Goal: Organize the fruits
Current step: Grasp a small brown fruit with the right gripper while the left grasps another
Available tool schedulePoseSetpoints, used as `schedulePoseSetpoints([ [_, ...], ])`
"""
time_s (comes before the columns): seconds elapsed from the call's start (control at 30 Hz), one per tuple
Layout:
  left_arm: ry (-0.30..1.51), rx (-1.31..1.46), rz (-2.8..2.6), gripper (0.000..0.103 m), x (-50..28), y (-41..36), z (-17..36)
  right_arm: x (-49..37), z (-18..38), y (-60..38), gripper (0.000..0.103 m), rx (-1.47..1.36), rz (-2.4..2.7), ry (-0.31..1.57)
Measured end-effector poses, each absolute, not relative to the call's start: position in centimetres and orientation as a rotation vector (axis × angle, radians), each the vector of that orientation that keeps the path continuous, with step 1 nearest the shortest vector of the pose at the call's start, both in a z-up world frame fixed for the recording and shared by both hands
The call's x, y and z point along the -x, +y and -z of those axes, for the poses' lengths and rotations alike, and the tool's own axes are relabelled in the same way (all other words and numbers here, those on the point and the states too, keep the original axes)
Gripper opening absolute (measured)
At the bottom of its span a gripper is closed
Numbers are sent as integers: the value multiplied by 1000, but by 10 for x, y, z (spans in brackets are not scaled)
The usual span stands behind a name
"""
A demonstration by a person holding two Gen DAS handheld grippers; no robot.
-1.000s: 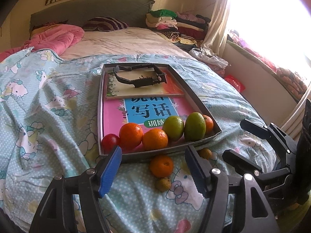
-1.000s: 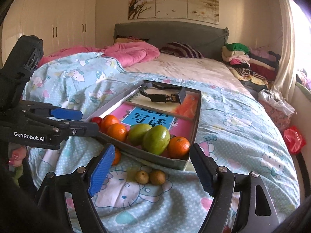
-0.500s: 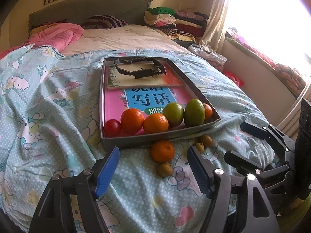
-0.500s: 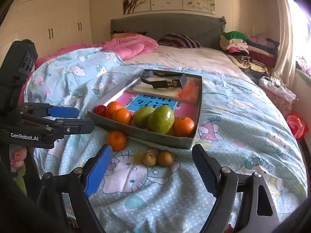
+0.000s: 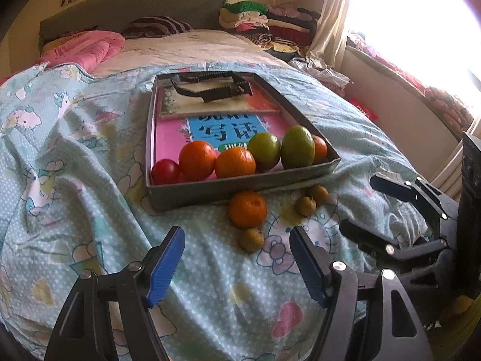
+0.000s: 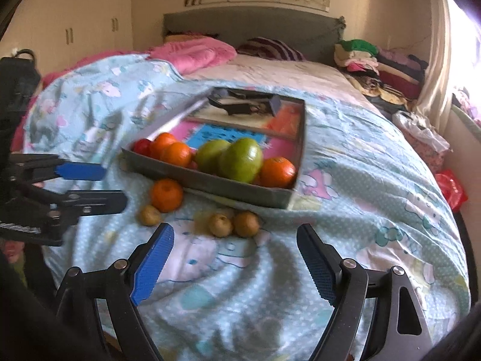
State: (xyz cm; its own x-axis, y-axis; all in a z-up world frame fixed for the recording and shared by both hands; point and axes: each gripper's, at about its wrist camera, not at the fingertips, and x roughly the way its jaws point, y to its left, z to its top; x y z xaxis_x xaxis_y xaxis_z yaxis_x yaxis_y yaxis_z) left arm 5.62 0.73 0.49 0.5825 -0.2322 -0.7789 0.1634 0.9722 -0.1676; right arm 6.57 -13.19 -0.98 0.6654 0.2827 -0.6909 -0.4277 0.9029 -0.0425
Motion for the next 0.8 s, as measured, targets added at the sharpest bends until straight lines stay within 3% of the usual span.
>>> schedulePoseSetpoints([
  [0.07,931,80,228,72,-57,7,0,-71,16,-136,83,223,-379,755],
  [0.2,938,74,225,71,-58,3,7,-88,31,-144,58,204,-366,835],
  [0.7,962,76,249,40,-67,-7,26,-121,52,-112,27,287,-461,868],
  [0.8,970,85,249,31,-72,-7,29,-121,52,-110,27,272,-470,859],
])
